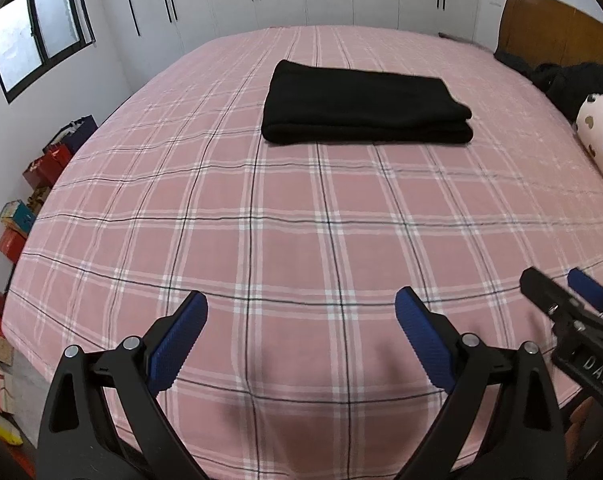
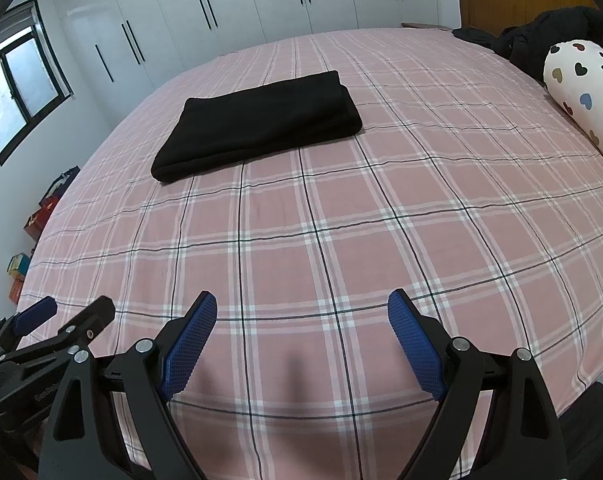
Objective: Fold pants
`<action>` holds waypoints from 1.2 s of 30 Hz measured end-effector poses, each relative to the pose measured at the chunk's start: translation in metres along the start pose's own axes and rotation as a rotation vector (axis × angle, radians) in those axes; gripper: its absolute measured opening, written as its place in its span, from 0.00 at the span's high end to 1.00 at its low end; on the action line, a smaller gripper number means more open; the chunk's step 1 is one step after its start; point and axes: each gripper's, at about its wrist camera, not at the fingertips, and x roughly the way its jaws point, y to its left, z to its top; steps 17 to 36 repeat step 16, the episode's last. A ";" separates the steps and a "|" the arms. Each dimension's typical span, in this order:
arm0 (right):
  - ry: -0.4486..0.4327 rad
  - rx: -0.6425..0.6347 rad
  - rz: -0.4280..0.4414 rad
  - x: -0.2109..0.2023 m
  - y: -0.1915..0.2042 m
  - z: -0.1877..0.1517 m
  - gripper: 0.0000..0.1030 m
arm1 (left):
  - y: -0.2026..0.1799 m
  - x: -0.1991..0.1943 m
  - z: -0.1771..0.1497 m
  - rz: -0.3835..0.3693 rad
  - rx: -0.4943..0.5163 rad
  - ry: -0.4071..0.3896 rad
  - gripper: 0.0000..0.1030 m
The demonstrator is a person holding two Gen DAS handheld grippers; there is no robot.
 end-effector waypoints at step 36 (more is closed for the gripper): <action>0.003 -0.001 -0.003 0.002 -0.001 0.001 0.17 | -0.007 0.002 -0.001 -0.003 0.030 -0.004 0.10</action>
